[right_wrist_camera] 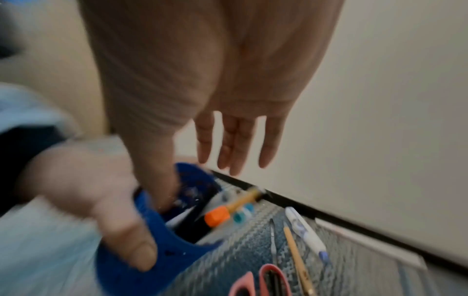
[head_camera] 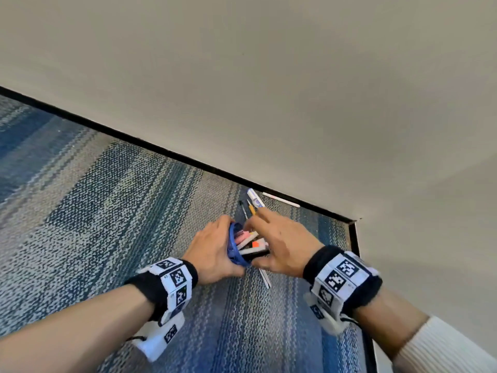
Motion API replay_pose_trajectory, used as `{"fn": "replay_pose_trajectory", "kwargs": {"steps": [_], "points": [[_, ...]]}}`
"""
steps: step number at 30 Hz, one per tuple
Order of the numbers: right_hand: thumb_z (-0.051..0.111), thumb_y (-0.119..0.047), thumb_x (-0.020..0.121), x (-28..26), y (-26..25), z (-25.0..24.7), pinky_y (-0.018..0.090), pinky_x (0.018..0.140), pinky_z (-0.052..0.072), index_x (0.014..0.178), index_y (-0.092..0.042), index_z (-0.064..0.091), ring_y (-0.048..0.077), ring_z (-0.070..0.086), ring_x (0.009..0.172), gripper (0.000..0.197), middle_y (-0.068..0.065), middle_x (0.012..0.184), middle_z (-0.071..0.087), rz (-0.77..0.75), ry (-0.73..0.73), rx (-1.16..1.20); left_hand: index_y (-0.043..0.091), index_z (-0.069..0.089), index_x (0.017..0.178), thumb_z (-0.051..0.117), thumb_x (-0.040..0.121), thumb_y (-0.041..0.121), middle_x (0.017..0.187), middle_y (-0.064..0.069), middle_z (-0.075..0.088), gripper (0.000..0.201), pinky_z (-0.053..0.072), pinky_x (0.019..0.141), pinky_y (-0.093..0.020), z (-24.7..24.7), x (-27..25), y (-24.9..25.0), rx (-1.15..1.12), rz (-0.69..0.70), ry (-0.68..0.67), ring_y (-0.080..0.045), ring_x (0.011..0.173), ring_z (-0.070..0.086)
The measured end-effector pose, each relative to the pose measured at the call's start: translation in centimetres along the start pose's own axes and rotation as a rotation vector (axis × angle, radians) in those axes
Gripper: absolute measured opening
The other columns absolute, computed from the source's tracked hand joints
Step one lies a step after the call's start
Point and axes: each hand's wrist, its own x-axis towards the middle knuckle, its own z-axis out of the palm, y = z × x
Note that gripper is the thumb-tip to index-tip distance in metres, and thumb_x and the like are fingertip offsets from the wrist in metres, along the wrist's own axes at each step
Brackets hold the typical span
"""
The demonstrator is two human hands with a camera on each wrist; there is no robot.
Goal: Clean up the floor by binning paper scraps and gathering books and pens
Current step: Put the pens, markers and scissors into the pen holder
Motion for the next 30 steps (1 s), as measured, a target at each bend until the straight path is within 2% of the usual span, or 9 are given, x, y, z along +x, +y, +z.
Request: {"fn": "replay_pose_trajectory", "kwargs": {"steps": [2,4,8,11,14,19,24,27,30], "points": [[0.073,-0.054,0.074,1.1,1.7,-0.6,0.027,0.077,0.048,0.11,-0.025,0.054,0.011,0.057,0.091,0.051,-0.005,0.107,0.053,0.159,0.108,0.307,0.026,0.04,0.102,0.079,0.048,0.048,0.092,0.011,0.051,0.07,0.035,0.061,-0.024,-1.1,0.4,-1.0,-0.046,-0.053,0.108,-0.01,0.08,0.051],[0.068,-0.05,0.082,2.3,3.6,0.5,0.027,0.077,0.05,0.104,-0.022,0.059,0.01,0.059,0.086,0.037,-0.004,0.1,0.061,0.37,0.208,0.52,0.026,0.042,0.103,0.077,0.045,0.051,0.091,0.009,0.053,0.072,0.043,0.065,-0.03,-2.1,0.7,-2.2,-0.052,-0.118,0.23,-0.014,0.08,0.054],[0.062,-0.033,0.089,4.6,5.9,6.5,0.035,0.082,0.053,0.095,-0.016,0.066,0.024,0.066,0.089,0.018,0.005,0.093,0.071,0.575,0.025,0.309,0.022,0.042,0.108,0.074,0.047,0.051,0.093,0.008,0.052,0.075,0.048,0.073,-0.038,-2.6,0.3,-3.9,-0.027,-0.166,0.254,-0.017,0.083,0.053],[0.061,-0.031,0.088,6.0,5.3,10.0,0.036,0.085,0.051,0.101,-0.011,0.064,0.03,0.065,0.096,0.024,0.012,0.1,0.071,0.616,0.023,0.317,0.024,0.041,0.118,0.074,0.049,0.051,0.099,0.01,0.047,0.08,0.04,0.077,-0.032,-2.0,-0.2,-4.2,0.076,-0.109,0.207,-0.013,0.088,0.048],[0.061,-0.03,0.086,7.0,4.2,11.7,0.036,0.084,0.049,0.103,-0.008,0.06,0.034,0.063,0.101,0.028,0.016,0.105,0.068,0.686,0.077,0.345,0.026,0.043,0.117,0.073,0.049,0.053,0.099,0.011,0.048,0.079,0.043,0.081,-0.033,-2.0,0.2,-4.0,0.09,-0.111,0.214,-0.013,0.09,0.05],[0.067,-0.033,0.076,7.1,3.3,12.4,0.035,0.079,0.052,0.085,-0.015,0.06,0.03,0.063,0.092,0.021,0.01,0.099,0.065,0.656,-0.063,0.241,0.028,0.042,0.112,0.074,0.045,0.056,0.097,0.011,0.053,0.079,0.051,0.078,-0.04,-2.7,0.8,-5.0,-0.067,-0.185,0.237,-0.014,0.089,0.055],[0.059,-0.016,0.09,6.3,5.3,11.1,0.035,0.081,0.052,0.115,-0.014,0.053,0.022,0.062,0.082,0.026,0.001,0.09,0.062,0.634,0.122,0.434,0.027,0.04,0.115,0.073,0.046,0.058,0.1,0.011,0.051,0.083,0.049,0.085,-0.038,-2.3,0.8,-4.6,-0.029,-0.182,0.252,-0.013,0.091,0.053],[0.05,-0.013,0.096,5.6,6.8,10.3,0.04,0.078,0.056,0.118,-0.015,0.054,0.018,0.064,0.077,0.022,0.001,0.093,0.065,0.615,0.173,0.586,0.026,0.039,0.113,0.074,0.048,0.058,0.1,0.011,0.049,0.08,0.049,0.087,-0.037,-2.3,0.9,-4.5,0.002,-0.191,0.24,-0.011,0.092,0.052],[0.048,-0.019,0.099,5.4,8.5,9.7,0.025,0.076,0.046,0.123,-0.017,0.06,0.012,0.057,0.074,0.027,0.001,0.094,0.066,0.646,0.324,0.576,0.026,0.039,0.114,0.074,0.049,0.058,0.101,0.011,0.049,0.08,0.049,0.087,-0.037,-2.4,1.0,-4.6,-0.002,-0.201,0.246,-0.01,0.092,0.051]]}}
